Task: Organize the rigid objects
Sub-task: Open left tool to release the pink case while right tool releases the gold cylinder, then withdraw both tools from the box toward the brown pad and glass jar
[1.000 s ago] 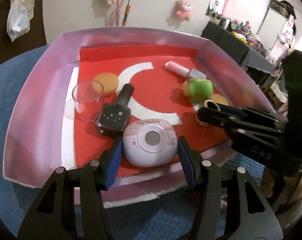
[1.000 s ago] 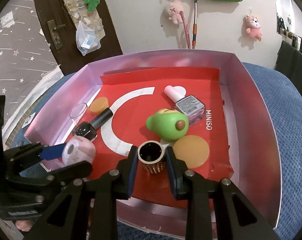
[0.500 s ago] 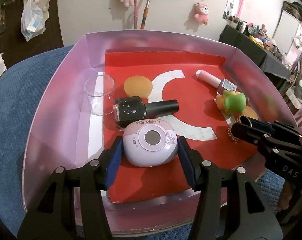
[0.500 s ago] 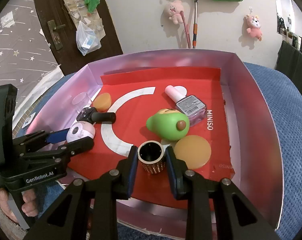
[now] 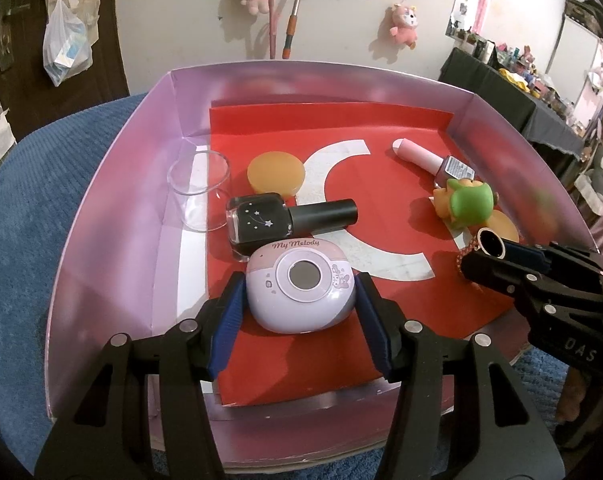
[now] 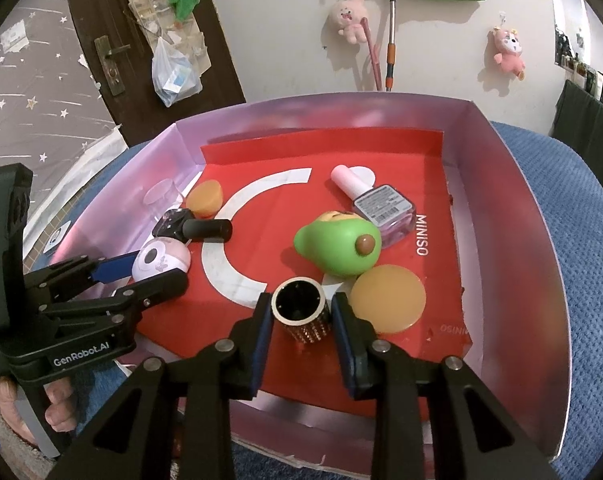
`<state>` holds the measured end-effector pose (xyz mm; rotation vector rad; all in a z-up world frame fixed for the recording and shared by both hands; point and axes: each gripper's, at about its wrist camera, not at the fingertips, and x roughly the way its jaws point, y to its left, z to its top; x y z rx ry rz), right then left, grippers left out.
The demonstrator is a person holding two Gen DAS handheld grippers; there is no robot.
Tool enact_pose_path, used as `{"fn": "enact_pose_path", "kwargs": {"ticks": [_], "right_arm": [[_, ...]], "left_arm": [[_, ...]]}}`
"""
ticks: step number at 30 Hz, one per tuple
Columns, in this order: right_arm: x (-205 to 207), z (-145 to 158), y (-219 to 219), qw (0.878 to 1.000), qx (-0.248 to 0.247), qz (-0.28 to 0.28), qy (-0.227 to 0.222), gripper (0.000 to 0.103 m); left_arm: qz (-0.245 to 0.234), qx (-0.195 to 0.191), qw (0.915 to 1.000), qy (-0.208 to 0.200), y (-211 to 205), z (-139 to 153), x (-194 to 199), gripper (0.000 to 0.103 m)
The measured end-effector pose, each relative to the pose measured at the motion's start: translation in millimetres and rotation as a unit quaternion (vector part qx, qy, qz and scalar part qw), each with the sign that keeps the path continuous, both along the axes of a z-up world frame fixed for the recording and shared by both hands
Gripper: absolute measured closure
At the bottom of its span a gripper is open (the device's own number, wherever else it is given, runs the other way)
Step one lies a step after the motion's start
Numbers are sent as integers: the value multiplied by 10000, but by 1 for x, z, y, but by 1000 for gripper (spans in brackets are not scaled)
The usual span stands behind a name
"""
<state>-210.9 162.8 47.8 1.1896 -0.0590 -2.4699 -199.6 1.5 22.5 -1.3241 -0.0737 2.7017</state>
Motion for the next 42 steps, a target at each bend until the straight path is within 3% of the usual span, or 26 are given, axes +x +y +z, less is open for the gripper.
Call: {"fn": "enact_pose_path", "kwargs": {"ticks": [3,6,10,21,35,39,42], "right_arm": [[1,0,0,10000,16,6,1,68],[1,-1,-1,10000,19,21,17,59],[2,0,-2,10000,18,21,32,57],[14,8,0,9999,-57,55,149,43],[39,27,7,9989,-217,153,397,29],[47,33,9,9983,-324,171,446,16],[54,37,12,9979,-349,157,521,13]], "left_arm": [[30,26,10000,-1,-1,0,0,41],[-2,43,10000,18,0,0,1,39],[-31,-69,9999,114,4,3,5,35],[-60,-128,9994,307,5,16,16,30],[-88,-72,9982,586,10,35,41,7],[-37,-19,9979,650,6,39,46,7],[15,-14,9976,696,3,42,50,2]]}}
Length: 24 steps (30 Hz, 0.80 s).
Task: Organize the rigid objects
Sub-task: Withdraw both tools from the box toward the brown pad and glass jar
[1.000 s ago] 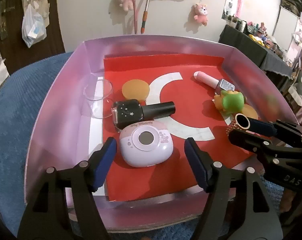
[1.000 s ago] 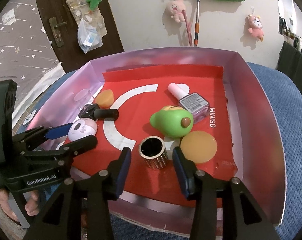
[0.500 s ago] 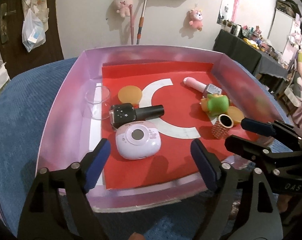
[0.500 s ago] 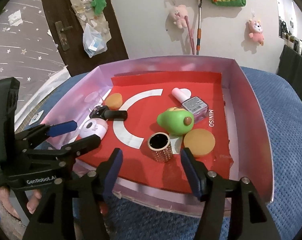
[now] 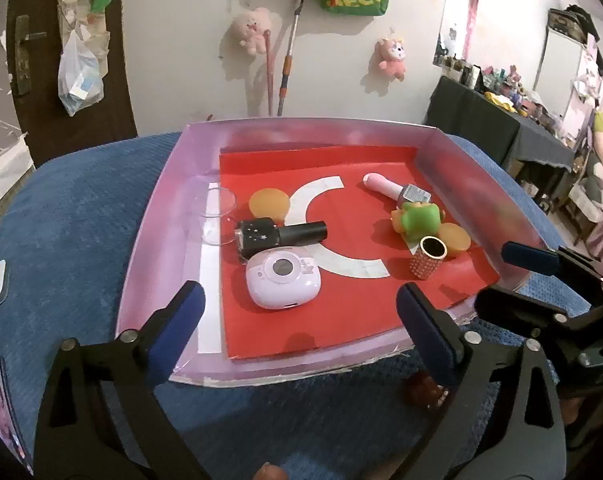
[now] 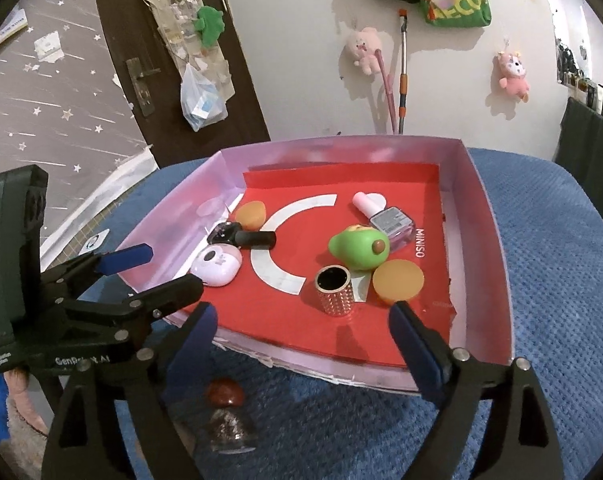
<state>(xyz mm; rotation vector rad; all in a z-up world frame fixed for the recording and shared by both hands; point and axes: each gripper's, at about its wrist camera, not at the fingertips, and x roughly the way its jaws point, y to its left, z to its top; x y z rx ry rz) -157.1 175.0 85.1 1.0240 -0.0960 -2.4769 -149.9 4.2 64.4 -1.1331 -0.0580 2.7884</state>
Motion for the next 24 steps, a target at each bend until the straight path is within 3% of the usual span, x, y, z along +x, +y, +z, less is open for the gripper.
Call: {"fn": "enact_pose_path", "kwargs": {"ticks": [9,17,24], "right_arm": [[12,5,5,9999,-140,22,61,0],[21,8,9,9996,-221,21,149,0],[28,9,10,9995,-257,-12,183,0]], "left_arm": [[27,-101,9999,120,1,3,11,0],[105,75,9999,72,-4,1,18,0],[153,-35,9999,29,-2,0,28,0]]}}
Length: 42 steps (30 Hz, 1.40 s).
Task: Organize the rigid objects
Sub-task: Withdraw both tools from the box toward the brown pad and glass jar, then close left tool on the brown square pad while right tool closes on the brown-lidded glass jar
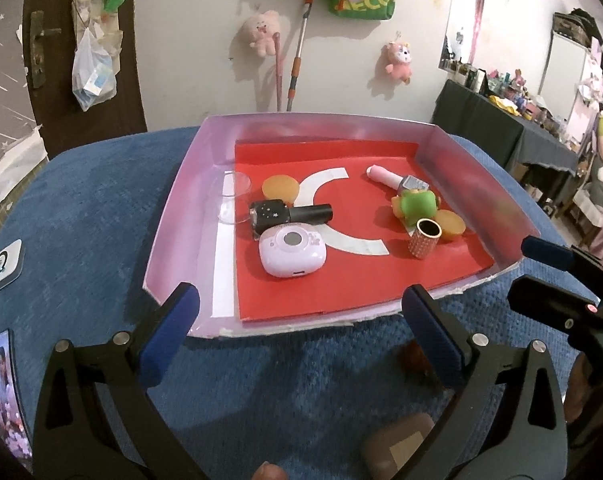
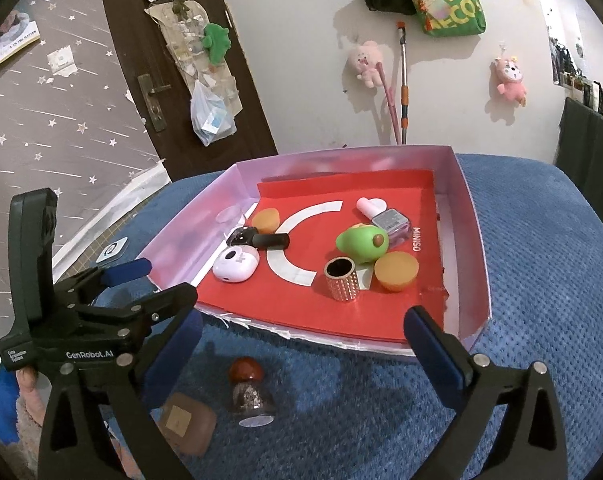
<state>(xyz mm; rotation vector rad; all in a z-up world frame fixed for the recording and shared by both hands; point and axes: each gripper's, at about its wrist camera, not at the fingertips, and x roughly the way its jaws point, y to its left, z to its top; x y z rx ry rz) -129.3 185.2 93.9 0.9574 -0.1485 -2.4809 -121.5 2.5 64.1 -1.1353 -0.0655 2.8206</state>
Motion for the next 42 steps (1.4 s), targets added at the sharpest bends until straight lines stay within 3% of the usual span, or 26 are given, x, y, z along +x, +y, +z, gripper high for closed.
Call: {"fn": "enact_pose_path", "kwargs": {"ticks": [29,37,42], "right_arm": [[16,-11,-3,9998,-29,132,-153,0],[20,-21,-7,9994,29,218,-278,10],[20,-31,-14,9984,102,366,-423,24]], "left_arm": [[-104,158,9990,-400,8,-21,47,0],[-238,285,9981,-498,14,-27,59,0],[-356,373,9968,-616,22,-31,67,0]]}}
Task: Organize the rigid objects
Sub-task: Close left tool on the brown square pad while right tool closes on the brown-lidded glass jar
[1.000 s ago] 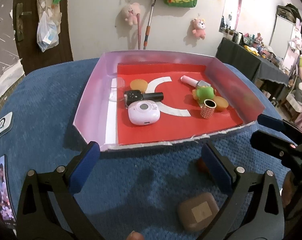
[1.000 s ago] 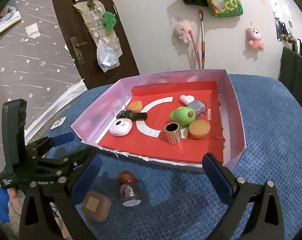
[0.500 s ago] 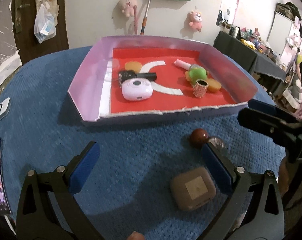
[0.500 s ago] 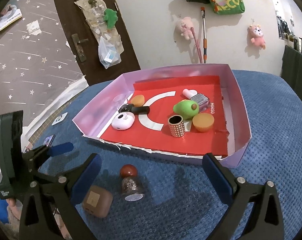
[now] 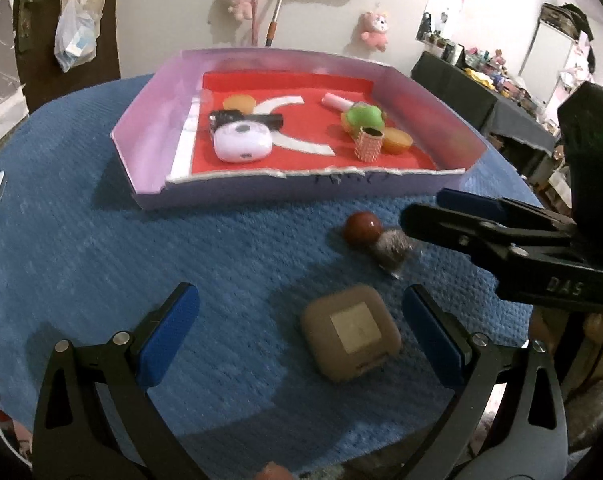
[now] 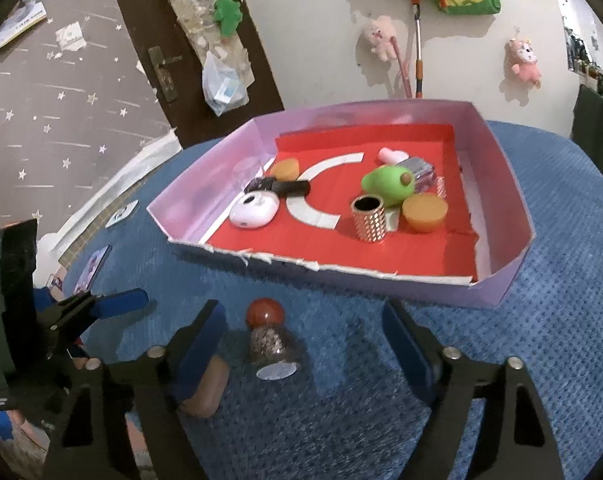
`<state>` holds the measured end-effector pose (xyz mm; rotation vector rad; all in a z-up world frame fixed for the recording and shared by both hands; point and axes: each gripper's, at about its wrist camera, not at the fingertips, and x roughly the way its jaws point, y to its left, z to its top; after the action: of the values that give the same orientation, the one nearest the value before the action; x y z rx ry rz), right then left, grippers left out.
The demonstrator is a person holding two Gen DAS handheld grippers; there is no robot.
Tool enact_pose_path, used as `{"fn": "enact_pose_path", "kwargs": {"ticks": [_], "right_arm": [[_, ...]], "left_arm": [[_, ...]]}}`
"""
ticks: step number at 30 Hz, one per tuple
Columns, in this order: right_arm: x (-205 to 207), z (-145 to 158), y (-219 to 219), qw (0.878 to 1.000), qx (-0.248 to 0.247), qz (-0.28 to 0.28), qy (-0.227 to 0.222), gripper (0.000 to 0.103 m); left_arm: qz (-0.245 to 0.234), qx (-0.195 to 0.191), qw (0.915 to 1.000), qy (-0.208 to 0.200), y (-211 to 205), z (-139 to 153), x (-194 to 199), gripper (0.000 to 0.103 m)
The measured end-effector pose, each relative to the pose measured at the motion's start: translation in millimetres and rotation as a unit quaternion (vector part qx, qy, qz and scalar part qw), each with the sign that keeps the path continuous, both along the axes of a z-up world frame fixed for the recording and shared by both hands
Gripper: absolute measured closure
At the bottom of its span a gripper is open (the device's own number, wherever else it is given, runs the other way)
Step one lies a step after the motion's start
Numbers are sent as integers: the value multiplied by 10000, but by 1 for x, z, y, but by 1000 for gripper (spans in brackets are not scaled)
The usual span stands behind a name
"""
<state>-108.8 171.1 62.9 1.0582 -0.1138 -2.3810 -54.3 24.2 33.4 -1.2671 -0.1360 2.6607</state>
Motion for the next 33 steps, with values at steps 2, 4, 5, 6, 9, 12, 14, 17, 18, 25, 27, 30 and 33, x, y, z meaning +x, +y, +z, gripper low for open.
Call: {"fn": "enact_pose_path", "kwargs": {"ticks": [2,4,5,6,9,12,14,17,18,25,27,30,33], "right_arm": [[1,-3,-3,10000,23,56,-43,27],[1,-5,-5,9999,40,98,-67,29],[1,-6,-6,9999,48,126,-82,30],[2,-6,-7,9998,53,143,-91,32],[4,-9,-9,9997,87,208,-108,38],[6,-12,-11,9995,131,261,-121,46],[7,-14,-14,9993,171,314,-117,51],[10,-16,-19,9989,218,397,-103,56],[11,-17,-21,9987,233,432,-97,56],[12,-21,-33,9978,392,542,-21,58],[11,-24,-34,9975,464,537,-45,61],[11,-27,-35,9968,622,499,28,67],[9,-27,-33,9971,592,486,-27,68]], "left_arm": [[-71,66,9998,-144,3,-4,2,2],[-84,124,9997,-191,5,-8,5,2],[-72,122,9997,-205,7,-10,7,2],[-85,117,9997,-216,8,-11,8,2],[-49,77,9997,-221,10,-15,11,5],[22,-43,9999,-119,13,-16,15,10],[43,-58,9999,-72,14,-16,16,13],[59,-168,9998,21,19,-17,19,17],[50,-218,9997,52,21,-18,20,18],[97,-513,9984,206,31,-20,26,21],[135,-605,9977,279,33,-22,28,21],[175,-620,9974,335,34,-23,28,26],[156,-545,9977,382,32,-20,29,49]]}}
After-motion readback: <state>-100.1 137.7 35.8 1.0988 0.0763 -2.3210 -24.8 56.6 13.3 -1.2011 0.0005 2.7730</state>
